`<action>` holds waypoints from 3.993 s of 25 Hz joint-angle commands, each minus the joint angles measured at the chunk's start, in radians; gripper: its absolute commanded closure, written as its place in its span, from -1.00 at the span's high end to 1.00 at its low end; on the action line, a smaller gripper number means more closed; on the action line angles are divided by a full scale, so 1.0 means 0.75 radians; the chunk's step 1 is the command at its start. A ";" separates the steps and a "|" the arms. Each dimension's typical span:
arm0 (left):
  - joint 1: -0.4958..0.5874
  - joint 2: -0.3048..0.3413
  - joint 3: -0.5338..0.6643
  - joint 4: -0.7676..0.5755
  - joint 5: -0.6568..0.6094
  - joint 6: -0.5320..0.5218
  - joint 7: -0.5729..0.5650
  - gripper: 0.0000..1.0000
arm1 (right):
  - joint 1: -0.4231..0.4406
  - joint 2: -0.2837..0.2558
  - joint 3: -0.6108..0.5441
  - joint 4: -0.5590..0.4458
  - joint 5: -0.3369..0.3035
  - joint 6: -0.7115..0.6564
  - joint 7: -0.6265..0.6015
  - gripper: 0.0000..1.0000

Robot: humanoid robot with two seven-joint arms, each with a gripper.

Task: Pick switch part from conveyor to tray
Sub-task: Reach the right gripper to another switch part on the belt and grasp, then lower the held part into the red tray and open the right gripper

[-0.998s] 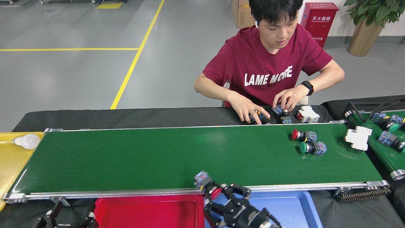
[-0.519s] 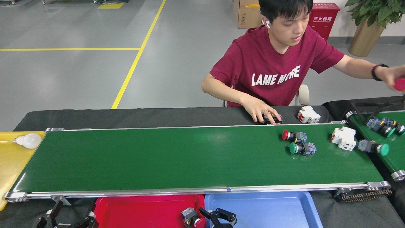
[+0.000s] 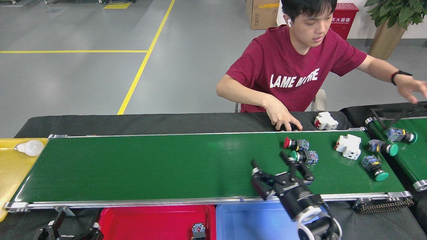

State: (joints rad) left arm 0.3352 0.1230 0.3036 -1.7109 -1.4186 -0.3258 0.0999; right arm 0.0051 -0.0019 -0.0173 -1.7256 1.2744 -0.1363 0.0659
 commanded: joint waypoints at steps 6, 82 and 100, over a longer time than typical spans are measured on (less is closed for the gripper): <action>0.001 0.012 0.010 -0.014 0.002 0.005 0.008 1.00 | 0.298 -0.010 -0.098 -0.060 -0.004 -0.021 -0.123 0.92; -0.028 0.016 0.000 -0.005 0.000 0.003 0.004 1.00 | -0.044 0.080 0.690 0.172 0.084 -0.350 0.192 0.97; -0.298 -0.009 -0.284 -0.020 -0.025 0.029 -0.135 1.00 | -0.166 0.111 0.072 0.086 0.070 -0.115 0.235 0.93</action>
State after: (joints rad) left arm 0.1393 0.1196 0.1186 -1.7106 -1.4342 -0.3140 0.0348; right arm -0.1055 0.0848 0.0682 -1.6551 1.3286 -0.2507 0.2488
